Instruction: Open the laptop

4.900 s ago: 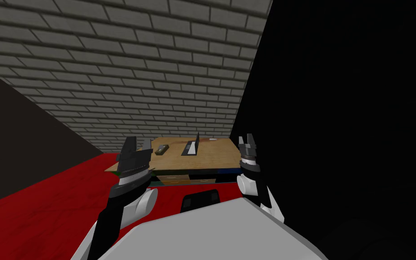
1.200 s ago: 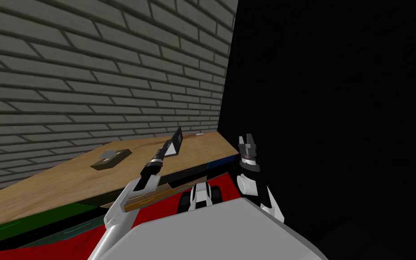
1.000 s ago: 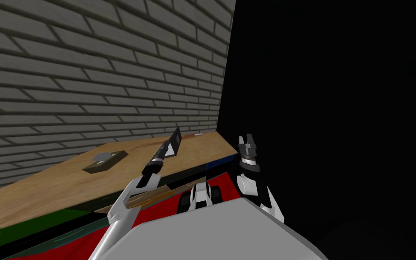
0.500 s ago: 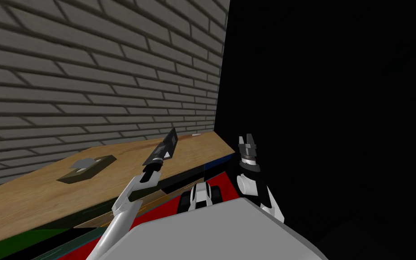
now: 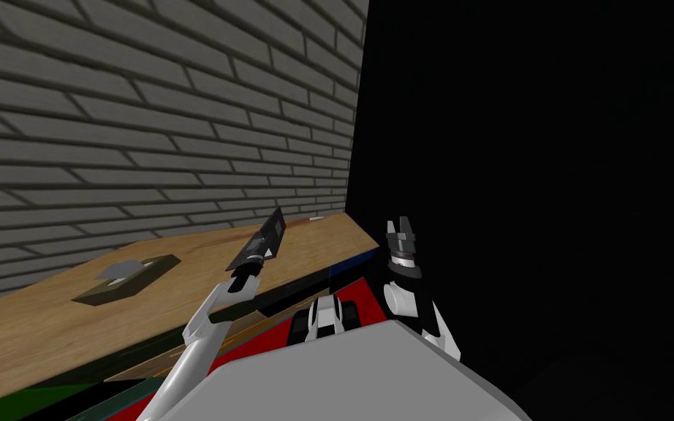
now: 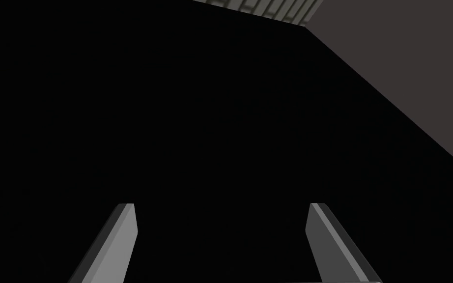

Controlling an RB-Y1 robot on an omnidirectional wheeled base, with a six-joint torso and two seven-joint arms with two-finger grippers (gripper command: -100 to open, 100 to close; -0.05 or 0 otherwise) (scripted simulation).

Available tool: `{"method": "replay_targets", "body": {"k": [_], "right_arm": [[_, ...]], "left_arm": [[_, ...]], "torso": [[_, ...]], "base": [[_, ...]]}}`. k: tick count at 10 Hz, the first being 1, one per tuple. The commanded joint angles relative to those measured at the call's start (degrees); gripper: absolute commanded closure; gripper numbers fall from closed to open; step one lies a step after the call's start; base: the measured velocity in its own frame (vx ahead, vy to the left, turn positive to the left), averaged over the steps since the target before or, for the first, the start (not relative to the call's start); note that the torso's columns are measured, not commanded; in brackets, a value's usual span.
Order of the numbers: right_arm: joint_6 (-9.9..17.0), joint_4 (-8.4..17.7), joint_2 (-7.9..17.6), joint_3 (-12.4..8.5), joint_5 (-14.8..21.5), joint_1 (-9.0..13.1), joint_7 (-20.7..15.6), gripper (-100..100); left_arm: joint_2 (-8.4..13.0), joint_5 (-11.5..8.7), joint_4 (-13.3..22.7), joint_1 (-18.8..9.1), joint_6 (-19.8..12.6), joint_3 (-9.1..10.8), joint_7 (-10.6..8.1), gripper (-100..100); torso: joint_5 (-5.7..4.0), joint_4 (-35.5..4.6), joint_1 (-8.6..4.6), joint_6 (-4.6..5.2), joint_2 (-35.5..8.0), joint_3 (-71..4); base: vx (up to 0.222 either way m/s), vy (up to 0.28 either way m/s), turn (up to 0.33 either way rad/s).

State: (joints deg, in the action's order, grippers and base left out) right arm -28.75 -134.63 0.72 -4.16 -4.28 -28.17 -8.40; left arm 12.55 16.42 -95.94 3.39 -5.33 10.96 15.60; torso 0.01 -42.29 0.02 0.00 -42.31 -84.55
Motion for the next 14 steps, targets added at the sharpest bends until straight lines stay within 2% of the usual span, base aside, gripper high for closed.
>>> {"method": "replay_targets", "body": {"k": [1,3,4,5,7,8,10,11,12,14], "right_arm": [[0.0,0.0,0.0,0.0,0.0,0.01,0.0,0],[0.0,0.0,0.0,0.0,0.0,0.01,0.0,0],[0.0,0.0,0.0,0.0,0.0,0.0,0.0,0],[0.0,0.0,0.0,0.0,0.0,0.01,0.0,0],[0.0,0.0,0.0,0.0,0.0,0.0,0.0,0],[0.0,0.0,0.0,0.0,0.0,0.0,0.0,0],[0.0,0.0,0.0,0.0,0.0,0.01,0.0,0],[0.0,0.0,0.0,0.0,0.0,0.0,0.0,0],[0.0,0.0,0.0,0.0,0.0,0.0,0.0,0],[0.0,0.0,0.0,0.0,0.0,0.0,0.0,0]], "left_arm": [[1.44,-1.38,4.75,-3.57,2.27,0.38,-1.27,100],[1.44,-1.38,6.09,-3.57,2.27,0.38,-1.27,100],[2.87,-2.76,7.85,-6.25,4.53,0.76,-2.54,100],[2.87,-2.76,9.82,-7.13,4.53,0.76,-2.54,100],[2.87,-2.76,12.18,-7.13,4.53,0.76,-2.54,100],[4.31,-4.14,14.4,-9.87,6.8,1.13,-3.81,100],[4.31,-4.14,17.72,-10.7,6.8,1.13,-3.81,100],[4.31,-4.14,18.27,-10.7,6.8,1.13,-3.81,100],[5.74,-5.52,20.79,-13.73,9.07,1.51,-5.08,100],[5.74,-5.52,24.37,-14.26,9.07,1.51,-5.08,100]], "torso": [[0.2,-0.16,0.08,0.12,-0.18,0.14],[0.21,0.18,-0.04,0.23,0.1,-0.03],[0.14,0.25,-0.15,0.2,0.29,-0.17],[0.01,0.06,-0.2,0.21,0.16,-0.11],[-0.01,0.0,-0.12,0.06,0.02,0.01],[0.02,0.06,-0.04,0.05,0.12,-0.07],[-0.06,-0.13,-0.09,0.05,-0.13,0.08],[0.02,0.01,-0.08,0.03,-0.05,0.04],[0.07,0.11,-0.02,0.03,0.11,-0.06],[-0.05,-0.08,-0.08,0.02,-0.07,0.04]], "base": [[-0.07,0.009,0.005],[-0.018,0.006,-0.007],[-0.062,-0.006,-0.037],[-0.072,-0.008,-0.04],[-0.015,-0.008,0.007],[-0.052,-0.008,-0.024],[-0.047,-0.001,-0.013],[0.0,0.0,0.0],[-0.053,-0.003,-0.018],[-0.044,0.004,-0.018]]}}
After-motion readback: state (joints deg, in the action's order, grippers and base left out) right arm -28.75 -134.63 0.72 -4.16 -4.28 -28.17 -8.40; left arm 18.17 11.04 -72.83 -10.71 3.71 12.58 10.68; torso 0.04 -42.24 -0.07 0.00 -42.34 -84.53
